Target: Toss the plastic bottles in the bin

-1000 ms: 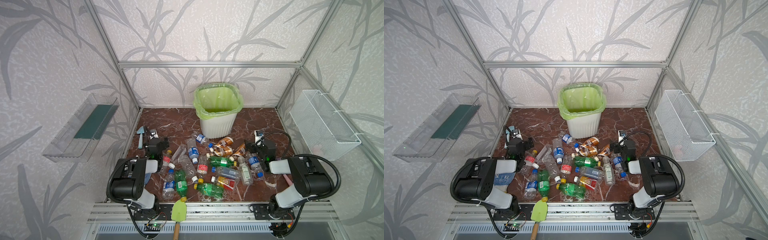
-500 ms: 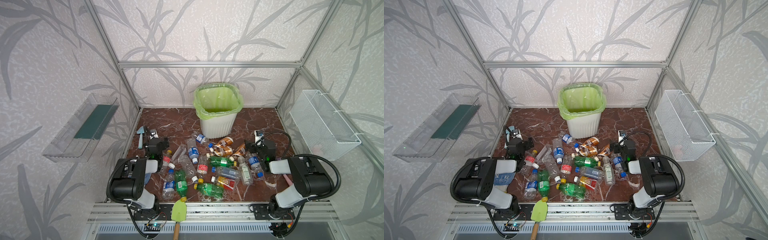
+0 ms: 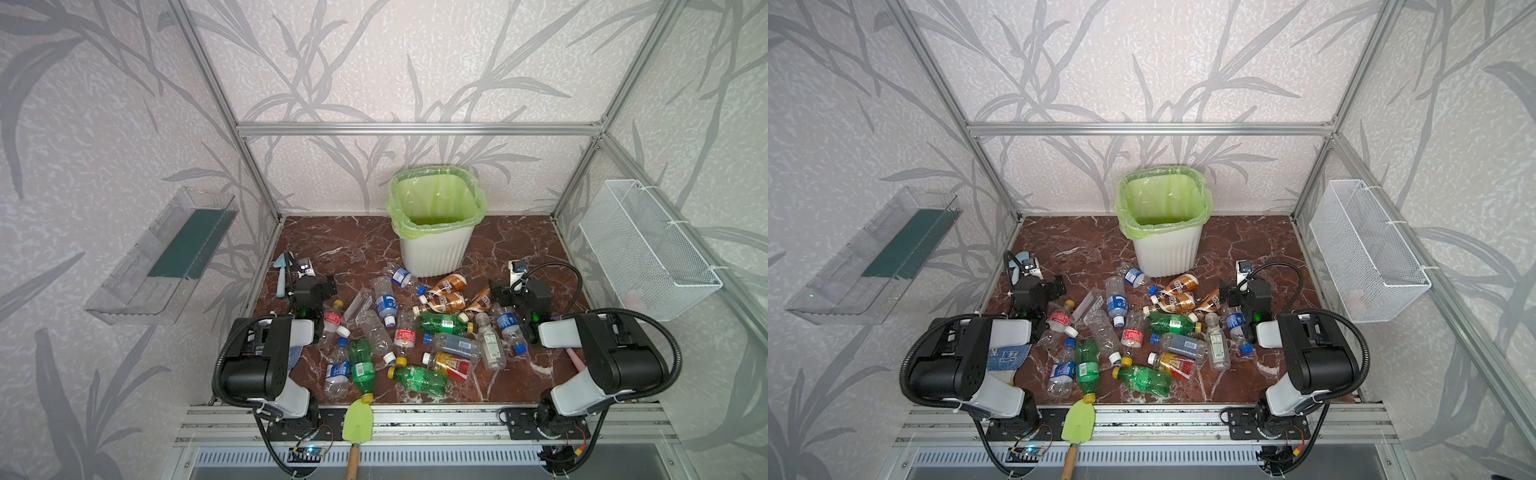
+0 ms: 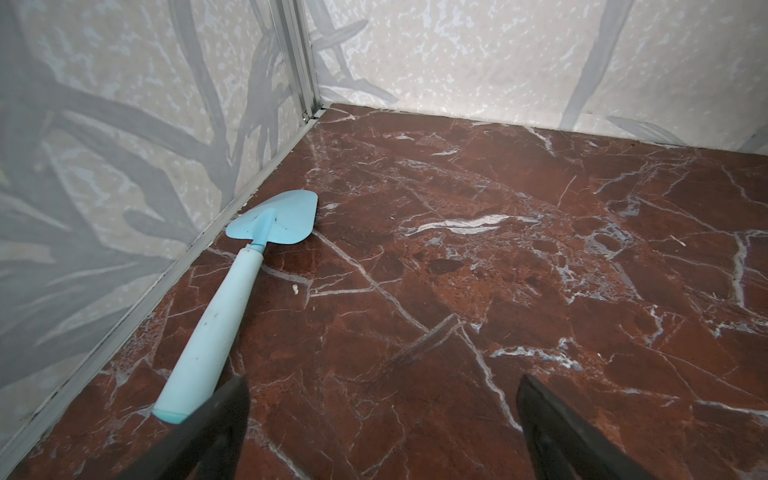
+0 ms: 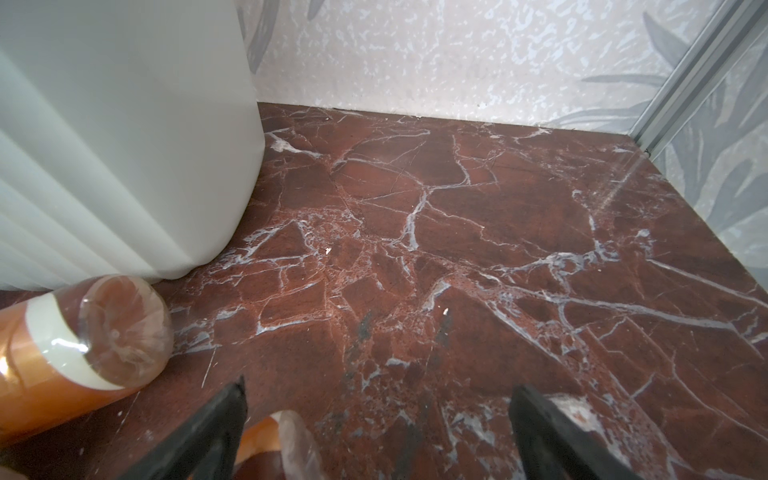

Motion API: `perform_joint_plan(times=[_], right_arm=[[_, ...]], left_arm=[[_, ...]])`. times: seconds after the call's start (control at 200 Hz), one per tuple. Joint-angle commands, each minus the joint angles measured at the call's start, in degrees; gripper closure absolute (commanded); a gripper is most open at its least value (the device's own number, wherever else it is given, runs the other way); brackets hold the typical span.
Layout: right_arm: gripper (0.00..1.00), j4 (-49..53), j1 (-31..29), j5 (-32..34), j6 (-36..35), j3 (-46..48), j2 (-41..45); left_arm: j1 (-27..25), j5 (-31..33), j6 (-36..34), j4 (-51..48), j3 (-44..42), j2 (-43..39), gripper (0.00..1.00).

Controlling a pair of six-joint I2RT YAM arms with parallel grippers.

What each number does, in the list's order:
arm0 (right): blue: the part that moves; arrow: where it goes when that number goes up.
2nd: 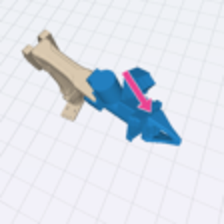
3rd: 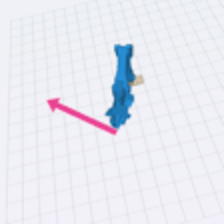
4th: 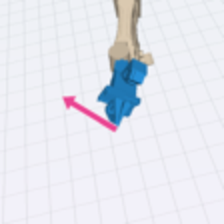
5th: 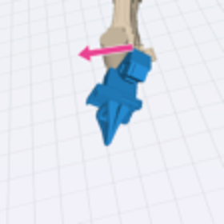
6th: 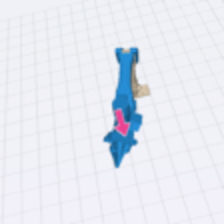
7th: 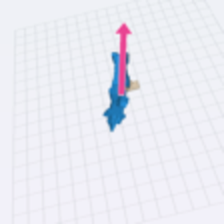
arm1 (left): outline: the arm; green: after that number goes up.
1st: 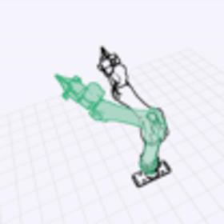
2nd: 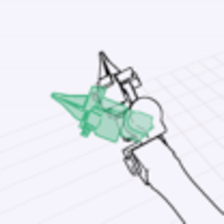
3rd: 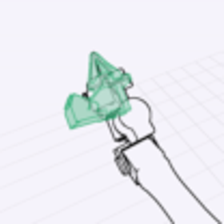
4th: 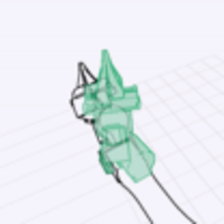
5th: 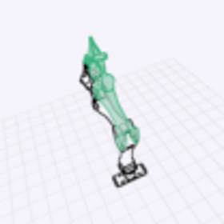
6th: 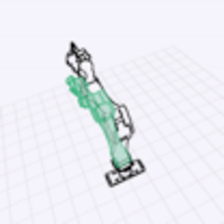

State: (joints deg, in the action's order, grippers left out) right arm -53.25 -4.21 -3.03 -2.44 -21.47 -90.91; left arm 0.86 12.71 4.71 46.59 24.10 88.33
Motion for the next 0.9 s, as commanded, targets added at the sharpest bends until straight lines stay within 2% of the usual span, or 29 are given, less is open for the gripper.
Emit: perform_joint_plan(times=[0.0,0.595,0.67,0.74,0.825,0.895], right_arm=[[0.01,0.4,-0.3,0.0,-0.5,-0.8,1.2],[0.01,0.4,-0.3,0.1,-0.5,-0.8,1.2],[0.01,0.5,-0.3,0.0,-0.4,-0.8,1.2],[0.01,0.1,0.6,-1.6,0.3,-0.6,1.2],[0.01,-2.9,0.0,-0.2,-0.5,2.0,4.9],[0.01,8.0,-2.2,6.1,-0.9,1.0,13.5]], left_arm=[[0.2,-0.6,0.2,-0.8,-0.8,-1.5,0.01],[0.1,-0.8,0.3,-0.6,-0.9,-1.5,0.01],[0.2,-0.4,0.2,-1.0,-0.9,-2.9,0.04],[0.2,0.6,0.9,-10.5,1.6,-7.9,0.04],[0.1,5.0,4.8,-31.0,9.3,-14.1,0.08],[0.2,9.7,9.8,-44.0,15.9,-16.8,0.12]])
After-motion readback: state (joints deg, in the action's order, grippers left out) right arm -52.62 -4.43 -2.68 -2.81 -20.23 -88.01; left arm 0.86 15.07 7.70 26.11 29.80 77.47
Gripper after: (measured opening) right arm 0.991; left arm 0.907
